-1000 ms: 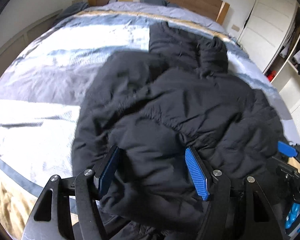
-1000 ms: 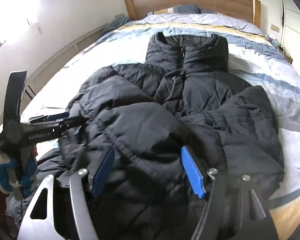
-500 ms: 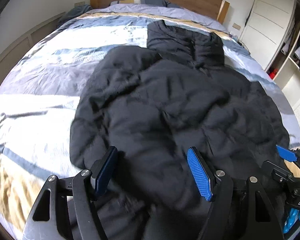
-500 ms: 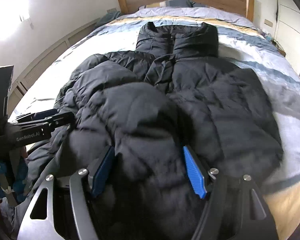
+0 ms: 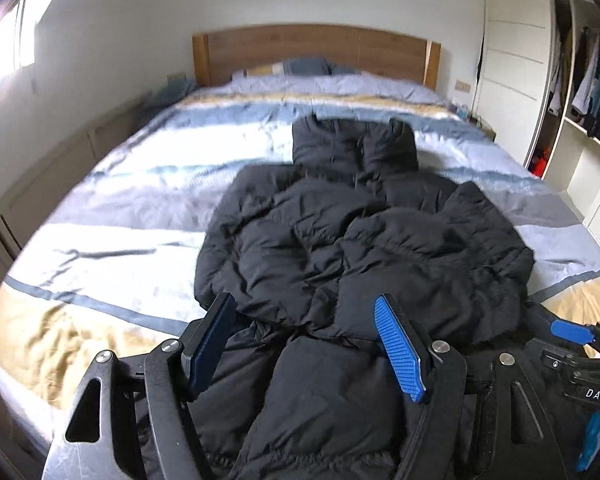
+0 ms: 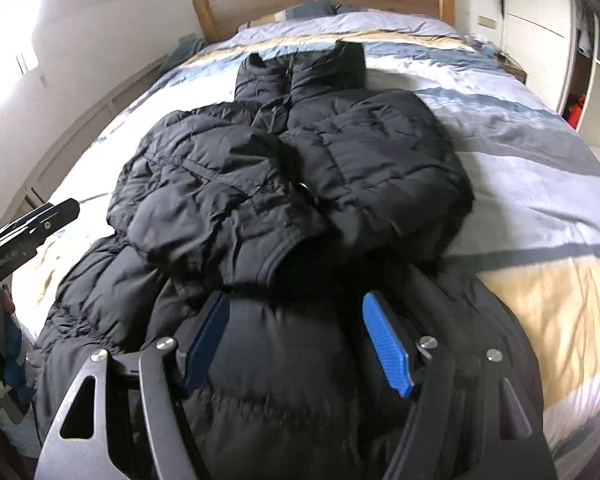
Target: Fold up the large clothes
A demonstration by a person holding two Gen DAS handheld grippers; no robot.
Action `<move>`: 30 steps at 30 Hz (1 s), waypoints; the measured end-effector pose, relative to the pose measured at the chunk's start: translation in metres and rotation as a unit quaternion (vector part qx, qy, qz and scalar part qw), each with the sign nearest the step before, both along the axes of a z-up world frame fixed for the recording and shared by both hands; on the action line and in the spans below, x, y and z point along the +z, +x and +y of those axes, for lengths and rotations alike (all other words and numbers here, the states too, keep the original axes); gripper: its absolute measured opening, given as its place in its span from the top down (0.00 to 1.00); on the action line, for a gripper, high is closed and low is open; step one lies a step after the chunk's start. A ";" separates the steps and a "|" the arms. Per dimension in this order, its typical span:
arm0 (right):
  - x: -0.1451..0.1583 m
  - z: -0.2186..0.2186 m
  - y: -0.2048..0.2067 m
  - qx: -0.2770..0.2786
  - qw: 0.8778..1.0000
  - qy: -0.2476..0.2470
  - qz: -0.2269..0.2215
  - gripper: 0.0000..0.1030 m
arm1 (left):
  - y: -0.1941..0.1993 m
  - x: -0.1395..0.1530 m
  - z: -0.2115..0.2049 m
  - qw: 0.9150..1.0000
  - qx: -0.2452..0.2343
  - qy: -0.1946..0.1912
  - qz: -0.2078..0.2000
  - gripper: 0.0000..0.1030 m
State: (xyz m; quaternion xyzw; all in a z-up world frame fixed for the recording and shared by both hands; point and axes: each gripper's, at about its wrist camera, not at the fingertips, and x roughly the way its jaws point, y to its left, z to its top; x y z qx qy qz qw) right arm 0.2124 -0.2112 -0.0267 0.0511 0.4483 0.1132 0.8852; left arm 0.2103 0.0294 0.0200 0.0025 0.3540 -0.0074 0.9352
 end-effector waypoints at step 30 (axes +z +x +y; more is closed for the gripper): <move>0.049 -0.041 -0.053 -0.058 0.995 0.032 -0.072 0.34 | -0.057 0.039 -0.037 0.997 -0.030 0.046 -0.060 0.06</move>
